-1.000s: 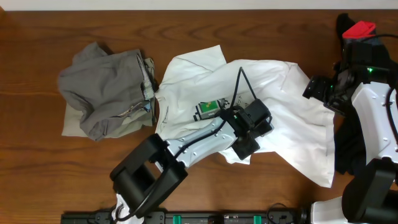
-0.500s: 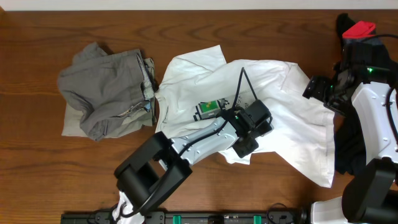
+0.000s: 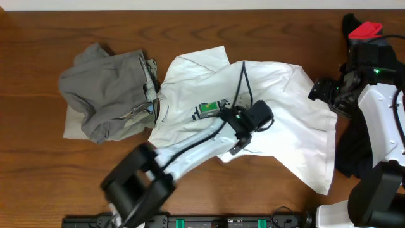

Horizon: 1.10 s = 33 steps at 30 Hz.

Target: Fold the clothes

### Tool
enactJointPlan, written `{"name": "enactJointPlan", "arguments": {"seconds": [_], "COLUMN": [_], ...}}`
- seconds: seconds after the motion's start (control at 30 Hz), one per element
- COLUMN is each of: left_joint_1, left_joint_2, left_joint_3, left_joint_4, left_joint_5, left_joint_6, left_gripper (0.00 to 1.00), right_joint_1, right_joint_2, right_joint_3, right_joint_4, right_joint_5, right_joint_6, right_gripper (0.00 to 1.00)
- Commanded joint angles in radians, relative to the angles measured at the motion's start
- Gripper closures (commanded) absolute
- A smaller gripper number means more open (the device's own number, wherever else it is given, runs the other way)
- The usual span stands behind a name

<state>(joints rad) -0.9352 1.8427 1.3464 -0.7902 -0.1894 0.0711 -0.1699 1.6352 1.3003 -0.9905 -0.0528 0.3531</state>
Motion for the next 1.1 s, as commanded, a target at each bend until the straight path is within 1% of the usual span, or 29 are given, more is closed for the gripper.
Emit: {"name": "enactJointPlan", "arguments": {"seconds": [0.0,0.13,0.2,0.27,0.4,0.53,0.6,0.67,0.7,0.73,0.8,0.93,1.07], "left_joint_1": [0.003,0.010,0.017,0.029,0.060,0.071,0.071,0.071,0.071,0.071,0.071,0.073,0.101], "left_joint_2": [-0.148,-0.253,-0.296,-0.324,-0.340,-0.340,-0.340,-0.340,-0.340,-0.340,-0.340,-0.341,-0.343], "left_joint_3": [0.042,0.042,0.042,0.042,0.041,0.034,0.034,0.034,0.034,0.034,0.034,0.034,0.034], "left_joint_4": [-0.044,-0.128,-0.195,-0.260,-0.365,-0.401,-0.406,-0.408,-0.410,-0.411,-0.410,-0.422,-0.456], "left_joint_5": [-0.090,-0.144,-0.191,-0.205,-0.205,-0.205,-0.206,-0.220,-0.233,-0.248,-0.262,-0.332,-0.445], "left_joint_6": [-0.036,-0.063,-0.089,-0.096,-0.111,-0.138,-0.140,-0.163,-0.175,-0.186,-0.192,-0.236,-0.349], "left_gripper": [0.94,0.94,0.94,0.94,0.94,0.94,0.94,0.94,0.94,0.94,0.94,0.94,0.94], "right_joint_1": [-0.006,-0.006,-0.006,-0.006,-0.006,-0.006,-0.006,-0.004,0.000,0.006,0.031,0.115,0.237], "right_joint_2": [-0.023,-0.023,-0.023,-0.023,-0.023,-0.023,-0.023,-0.023,-0.023,-0.023,-0.023,-0.023,-0.023], "right_joint_3": [0.005,0.005,0.005,0.005,0.005,0.002,-0.017,-0.053,-0.072,-0.095,-0.141,-0.209,-0.256], "right_joint_4": [-0.002,-0.010,-0.020,-0.025,-0.050,-0.101,-0.123,-0.140,-0.147,-0.151,-0.150,-0.150,-0.118], "right_joint_5": [0.000,-0.001,-0.001,-0.001,-0.001,-0.021,-0.058,-0.142,-0.182,-0.231,-0.323,-0.328,-0.227], "right_joint_6": [0.004,-0.019,-0.035,-0.045,-0.048,-0.074,-0.082,-0.124,-0.148,-0.176,-0.284,-0.368,-0.369], "right_gripper": [0.11,0.11,0.11,0.11,0.10,0.09,0.14,0.29,0.34,0.31,0.21,0.16,0.14]}}
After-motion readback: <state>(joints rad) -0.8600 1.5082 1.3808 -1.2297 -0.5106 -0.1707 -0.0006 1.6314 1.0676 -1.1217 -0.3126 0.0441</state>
